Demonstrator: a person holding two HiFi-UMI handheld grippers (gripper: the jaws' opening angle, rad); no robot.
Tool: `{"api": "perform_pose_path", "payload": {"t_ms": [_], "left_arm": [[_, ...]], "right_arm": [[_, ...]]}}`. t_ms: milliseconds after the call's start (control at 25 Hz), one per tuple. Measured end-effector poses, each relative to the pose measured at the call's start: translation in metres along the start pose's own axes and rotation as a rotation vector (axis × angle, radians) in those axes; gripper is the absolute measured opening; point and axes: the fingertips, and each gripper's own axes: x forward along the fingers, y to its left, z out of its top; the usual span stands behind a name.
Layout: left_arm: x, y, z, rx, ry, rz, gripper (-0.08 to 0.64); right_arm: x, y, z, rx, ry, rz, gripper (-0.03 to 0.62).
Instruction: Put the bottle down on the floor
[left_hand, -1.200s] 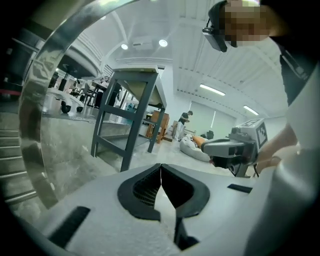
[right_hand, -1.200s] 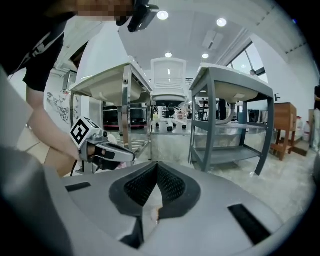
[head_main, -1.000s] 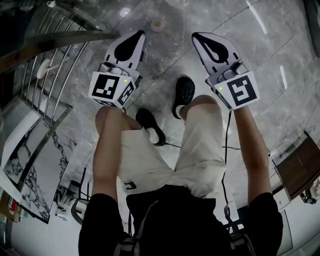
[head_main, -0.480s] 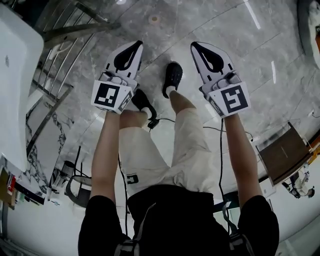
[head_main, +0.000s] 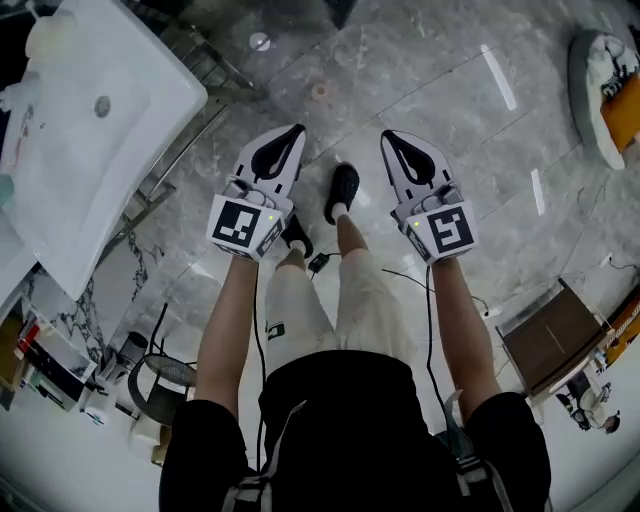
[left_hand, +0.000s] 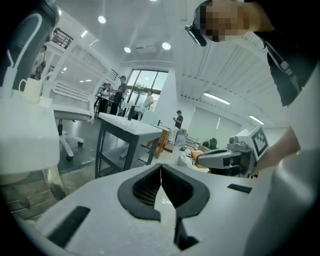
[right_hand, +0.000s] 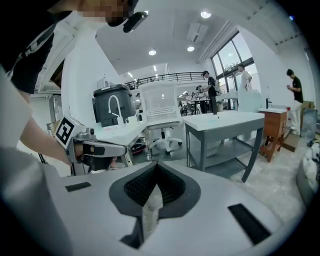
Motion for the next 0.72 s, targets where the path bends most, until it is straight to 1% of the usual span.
{"api": "perform_pose_path", "payload": {"t_ms": [160, 280, 400, 560, 720], "left_arm": [[-0.018, -0.016, 0.051, -0.017, -0.034, 0.026, 0.020], [-0.035, -0.028, 0.082, -0.014, -0.052, 0.046, 0.020], [-0.054, -0.038, 0.108, -0.016, -0.068, 0.076, 0.020], [-0.078, -0.054, 0.140, -0.002, -0.096, 0.111, 0.020], [-0.097, -0.071, 0.170, 0.018, -0.126, 0.138, 0.020]], "right_arm": [[-0.022, 0.005, 0.048, -0.011, -0.023, -0.004, 0.005], [-0.036, 0.013, 0.078, 0.005, -0.042, -0.013, 0.005], [-0.051, 0.022, 0.103, 0.014, -0.062, -0.023, 0.005], [-0.074, 0.032, 0.133, 0.034, -0.096, -0.029, 0.005], [-0.099, 0.037, 0.157, 0.034, -0.117, -0.027, 0.005]]}}
